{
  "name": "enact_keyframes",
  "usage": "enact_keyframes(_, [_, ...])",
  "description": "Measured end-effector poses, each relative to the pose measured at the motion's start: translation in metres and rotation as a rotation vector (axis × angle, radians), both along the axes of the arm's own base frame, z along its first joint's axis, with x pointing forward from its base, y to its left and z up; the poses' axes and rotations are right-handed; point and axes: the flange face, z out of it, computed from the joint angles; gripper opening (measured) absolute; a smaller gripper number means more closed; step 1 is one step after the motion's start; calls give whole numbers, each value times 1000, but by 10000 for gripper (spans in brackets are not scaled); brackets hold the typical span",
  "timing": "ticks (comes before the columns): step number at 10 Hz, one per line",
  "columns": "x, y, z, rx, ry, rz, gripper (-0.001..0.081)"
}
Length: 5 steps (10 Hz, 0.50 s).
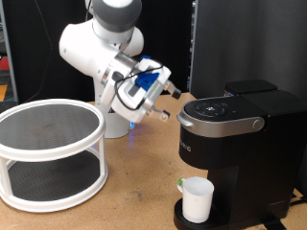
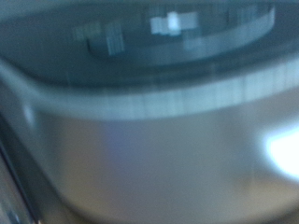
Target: Make a cup of coffee with the keurig machine
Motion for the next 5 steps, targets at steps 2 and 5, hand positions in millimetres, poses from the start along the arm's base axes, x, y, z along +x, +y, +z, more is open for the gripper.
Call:
enact_keyframes(2, [-1, 1, 29, 32, -21, -7, 801])
enact_keyframes(5, [-4, -1, 73, 46, -33, -9, 801])
